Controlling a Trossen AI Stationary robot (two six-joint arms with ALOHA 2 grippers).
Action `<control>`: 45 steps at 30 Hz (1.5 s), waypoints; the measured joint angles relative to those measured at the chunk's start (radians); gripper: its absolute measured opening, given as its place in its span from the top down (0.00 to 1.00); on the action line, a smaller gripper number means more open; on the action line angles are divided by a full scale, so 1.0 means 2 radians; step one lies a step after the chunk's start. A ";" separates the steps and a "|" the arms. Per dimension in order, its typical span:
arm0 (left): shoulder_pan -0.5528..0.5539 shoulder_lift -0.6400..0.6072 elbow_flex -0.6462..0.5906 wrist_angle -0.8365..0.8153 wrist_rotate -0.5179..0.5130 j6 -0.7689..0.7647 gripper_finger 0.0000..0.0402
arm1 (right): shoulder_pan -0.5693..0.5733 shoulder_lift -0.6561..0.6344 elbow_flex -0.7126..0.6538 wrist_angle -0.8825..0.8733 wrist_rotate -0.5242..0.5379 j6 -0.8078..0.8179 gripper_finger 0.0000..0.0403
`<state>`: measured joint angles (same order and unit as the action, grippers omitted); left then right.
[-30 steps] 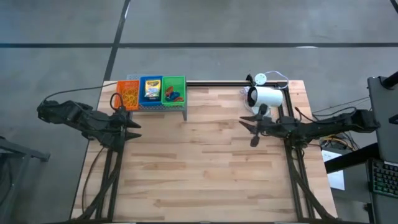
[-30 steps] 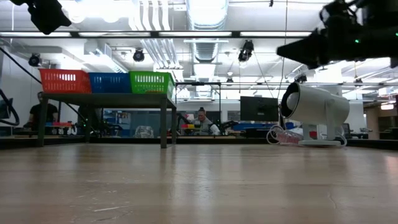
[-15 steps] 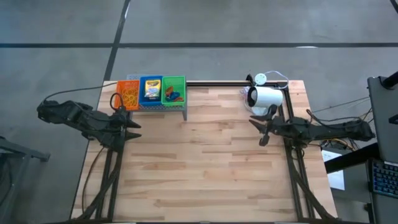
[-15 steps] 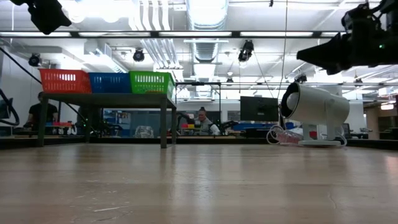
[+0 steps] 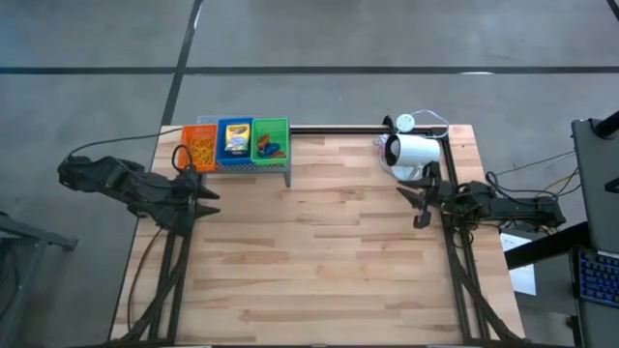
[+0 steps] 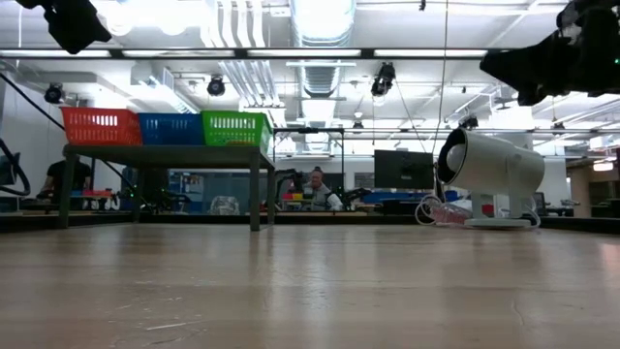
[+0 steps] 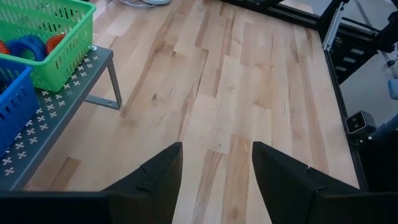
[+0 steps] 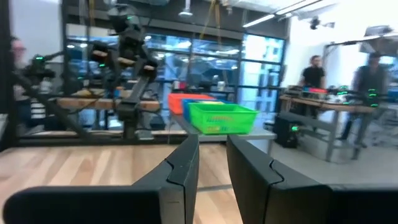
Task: Pick & Place Office Desk Supplies
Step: Return to Home Position
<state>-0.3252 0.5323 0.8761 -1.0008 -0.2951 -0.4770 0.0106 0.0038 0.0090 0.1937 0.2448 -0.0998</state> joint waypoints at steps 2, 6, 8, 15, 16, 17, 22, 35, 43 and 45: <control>0.000 0.001 0.000 0.000 0.000 0.000 0.50 | 0.000 -0.002 0.000 0.005 0.013 -0.005 0.80; 0.000 0.001 0.000 0.000 0.000 0.000 0.50 | 0.000 -0.002 0.000 0.015 0.022 -0.014 0.80; 0.000 0.001 0.001 -0.011 0.001 0.011 0.50 | 0.000 -0.002 0.000 0.017 0.023 -0.014 0.80; 0.000 0.001 0.000 -0.034 0.002 0.029 0.50 | 0.000 -0.002 0.000 0.028 0.023 -0.035 0.80; 0.000 0.001 0.000 -0.034 0.002 0.029 0.50 | 0.000 -0.002 0.000 0.028 0.023 -0.039 0.80; 0.000 0.001 0.000 -0.033 0.002 0.029 0.50 | 0.000 -0.002 0.000 0.028 0.023 -0.041 0.80; 0.000 0.004 -0.016 0.086 -0.030 -0.008 0.50 | 0.000 -0.002 0.000 0.028 0.023 -0.043 0.80; -0.011 -0.001 -0.270 0.466 -0.053 0.106 0.50 | 0.000 -0.001 0.000 0.018 0.022 -0.017 0.80; -0.035 -0.059 -0.344 0.560 -0.023 0.159 0.50 | 0.000 -0.001 0.000 0.013 0.022 -0.013 0.80; -0.041 -0.088 -0.357 0.565 -0.022 0.176 0.50 | 0.000 -0.001 0.000 0.011 0.022 -0.012 0.80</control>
<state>-0.4074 0.3555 0.1620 0.1299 -0.3398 -0.1246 0.0108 0.0018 0.0093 0.2154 0.2878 -0.1239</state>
